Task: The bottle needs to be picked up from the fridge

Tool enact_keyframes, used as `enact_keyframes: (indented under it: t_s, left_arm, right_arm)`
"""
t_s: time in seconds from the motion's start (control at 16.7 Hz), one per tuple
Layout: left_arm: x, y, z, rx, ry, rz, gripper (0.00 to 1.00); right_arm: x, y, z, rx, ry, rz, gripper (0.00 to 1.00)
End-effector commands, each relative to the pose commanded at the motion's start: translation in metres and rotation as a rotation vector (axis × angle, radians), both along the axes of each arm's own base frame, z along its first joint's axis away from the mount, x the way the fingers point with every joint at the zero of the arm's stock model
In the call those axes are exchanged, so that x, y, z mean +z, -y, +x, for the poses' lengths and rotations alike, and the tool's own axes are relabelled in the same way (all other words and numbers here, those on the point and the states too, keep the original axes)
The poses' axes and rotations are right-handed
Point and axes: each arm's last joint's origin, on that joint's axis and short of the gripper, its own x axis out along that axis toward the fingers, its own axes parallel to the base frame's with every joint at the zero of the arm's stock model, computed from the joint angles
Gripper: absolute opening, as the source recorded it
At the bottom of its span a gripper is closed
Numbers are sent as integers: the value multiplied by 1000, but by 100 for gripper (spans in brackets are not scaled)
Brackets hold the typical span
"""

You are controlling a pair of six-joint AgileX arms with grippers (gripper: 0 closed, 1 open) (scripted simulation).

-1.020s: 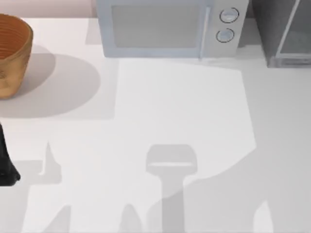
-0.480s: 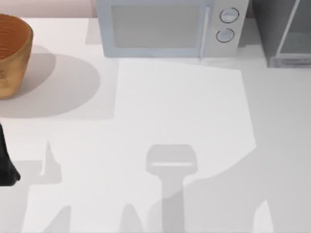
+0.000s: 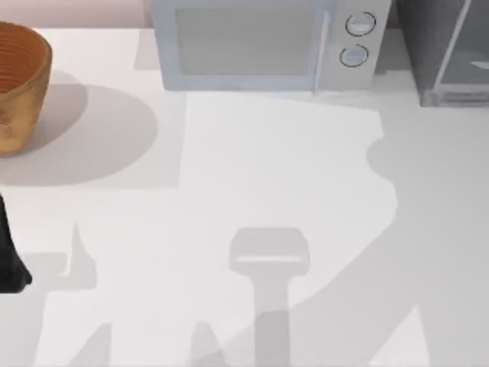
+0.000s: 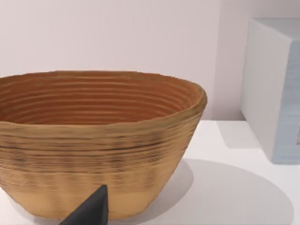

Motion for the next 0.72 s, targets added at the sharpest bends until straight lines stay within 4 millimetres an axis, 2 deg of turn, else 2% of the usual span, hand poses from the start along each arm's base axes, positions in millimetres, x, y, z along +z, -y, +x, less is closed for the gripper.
enact_keyframes:
  t_s: [0.3, 0.42, 0.54, 0.72]
  left_arm:
    - [0, 0, 0, 0, 0, 0, 100]
    - [0, 0, 0, 0, 0, 0, 100]
    - [0, 0, 0, 0, 0, 0, 100]
    - [0, 0, 0, 0, 0, 0, 100]
  right_arm:
    - [-1, 0, -1, 1, -3, 2, 0]
    - [4, 0, -8, 2, 8, -1, 0]
    - [6, 1, -24, 2, 13, -2, 0]
    - [-2, 1, -59, -1, -16, 6, 0]
